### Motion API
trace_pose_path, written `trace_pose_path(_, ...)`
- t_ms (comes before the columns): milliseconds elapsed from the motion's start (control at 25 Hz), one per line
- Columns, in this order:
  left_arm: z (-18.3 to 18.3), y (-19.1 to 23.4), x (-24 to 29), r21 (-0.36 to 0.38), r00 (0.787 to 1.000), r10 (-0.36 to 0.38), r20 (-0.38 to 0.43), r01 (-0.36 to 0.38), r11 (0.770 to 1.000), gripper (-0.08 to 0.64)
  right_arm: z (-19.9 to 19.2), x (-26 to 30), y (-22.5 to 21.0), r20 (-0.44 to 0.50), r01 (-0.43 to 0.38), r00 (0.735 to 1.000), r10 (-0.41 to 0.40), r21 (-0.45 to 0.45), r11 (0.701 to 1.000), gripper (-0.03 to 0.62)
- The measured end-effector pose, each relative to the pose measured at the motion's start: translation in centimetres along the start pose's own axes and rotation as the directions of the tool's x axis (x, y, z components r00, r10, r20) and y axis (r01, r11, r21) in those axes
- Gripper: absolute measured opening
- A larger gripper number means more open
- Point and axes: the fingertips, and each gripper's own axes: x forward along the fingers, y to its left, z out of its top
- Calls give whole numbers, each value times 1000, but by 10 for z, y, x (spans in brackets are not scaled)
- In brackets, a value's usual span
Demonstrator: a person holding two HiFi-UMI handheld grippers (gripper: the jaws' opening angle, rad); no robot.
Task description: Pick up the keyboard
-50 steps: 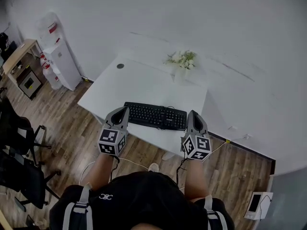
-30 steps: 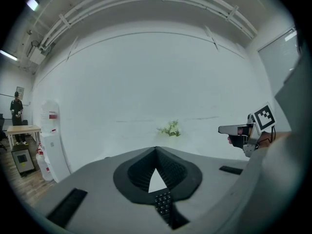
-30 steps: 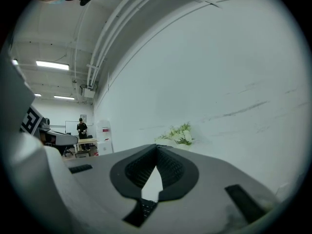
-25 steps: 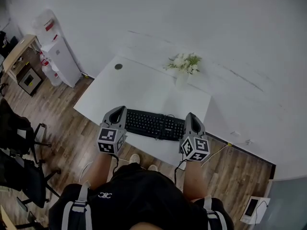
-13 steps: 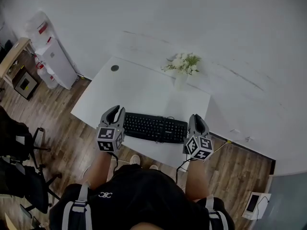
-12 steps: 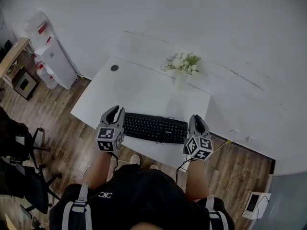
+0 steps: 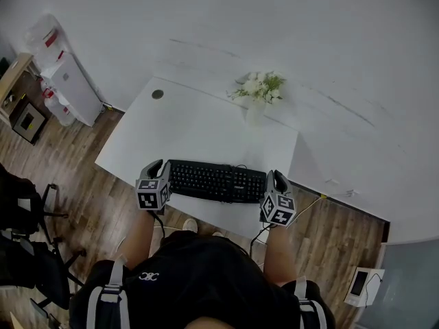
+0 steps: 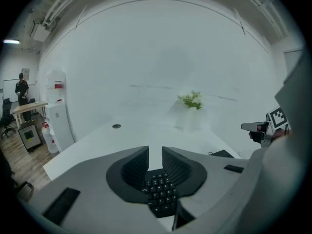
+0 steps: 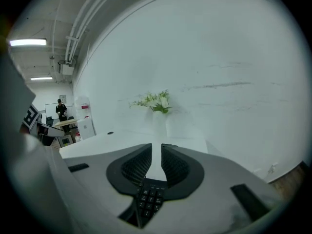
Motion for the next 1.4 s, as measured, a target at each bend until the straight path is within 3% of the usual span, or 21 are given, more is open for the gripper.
trace_pose_path(480, -93, 32, 46, -12, 972, 20, -232, -23, 1000, 98, -80, 25, -14, -170, 43, 985, -39, 22, 999, 66)
trace_pose_path(1080, -131, 53, 66, -89, 952, -1, -305, -27, 996, 98, -156, 37, -38, -371, 114, 923, -103, 8, 993, 66)
trace_pose_path(1400, -142, 50, 73, -86, 937, -31, -347, 2, 996, 106, -164, 43, -44, -385, 113, 918, -91, 34, 993, 77)
